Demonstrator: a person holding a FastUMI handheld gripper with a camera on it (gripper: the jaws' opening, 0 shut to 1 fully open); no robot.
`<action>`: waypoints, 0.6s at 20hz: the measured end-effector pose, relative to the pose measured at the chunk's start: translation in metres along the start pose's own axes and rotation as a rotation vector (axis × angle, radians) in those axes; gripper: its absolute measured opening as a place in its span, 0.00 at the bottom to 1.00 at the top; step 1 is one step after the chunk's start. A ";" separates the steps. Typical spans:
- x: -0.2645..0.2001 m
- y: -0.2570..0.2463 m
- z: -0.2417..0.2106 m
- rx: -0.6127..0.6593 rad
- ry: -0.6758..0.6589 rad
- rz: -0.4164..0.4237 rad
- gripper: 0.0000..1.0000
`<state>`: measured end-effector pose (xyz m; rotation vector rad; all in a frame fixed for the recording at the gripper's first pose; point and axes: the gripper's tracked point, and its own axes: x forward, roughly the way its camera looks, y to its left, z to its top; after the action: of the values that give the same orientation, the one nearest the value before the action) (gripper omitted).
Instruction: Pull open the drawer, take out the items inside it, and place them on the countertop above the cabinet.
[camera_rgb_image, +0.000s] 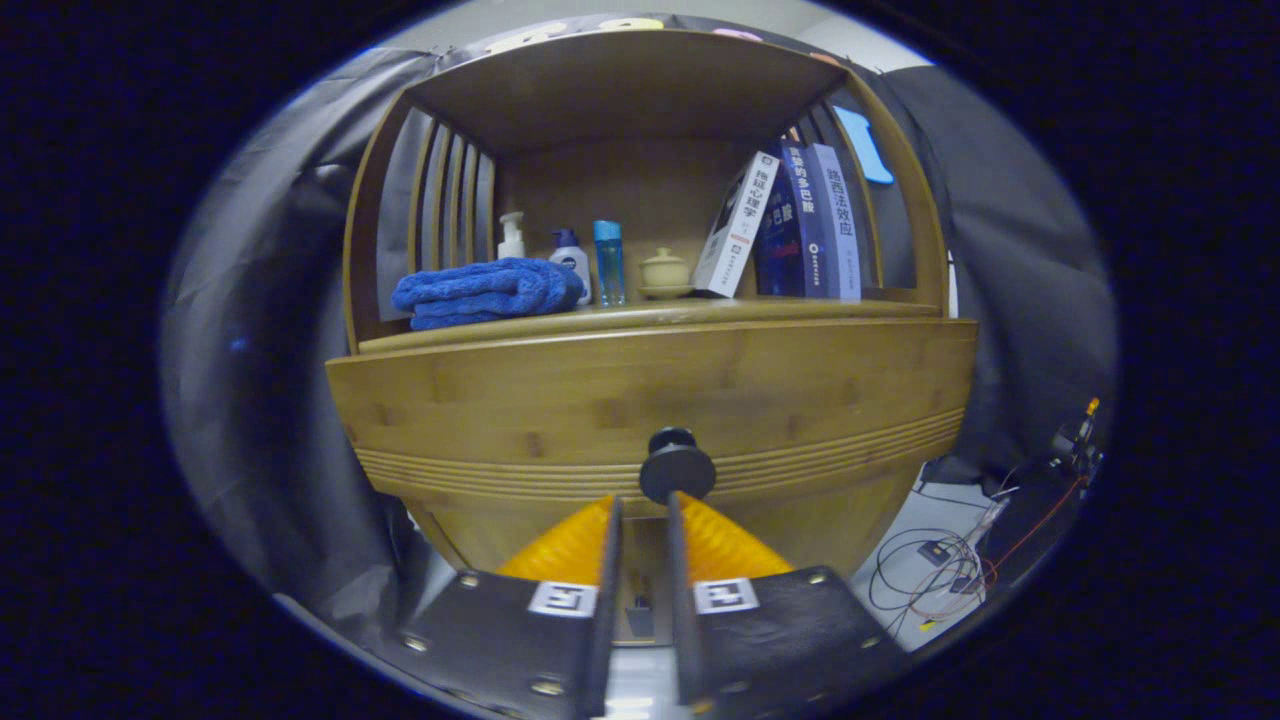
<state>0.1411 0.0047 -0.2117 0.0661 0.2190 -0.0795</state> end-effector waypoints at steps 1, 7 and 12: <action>0.001 -0.008 0.005 -0.007 -0.020 -0.031 0.37; 0.020 0.001 0.005 0.030 0.010 0.029 0.59; 0.025 -0.006 0.015 0.008 -0.002 0.008 0.49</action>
<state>0.1679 -0.0039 -0.2028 0.0751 0.2166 -0.0723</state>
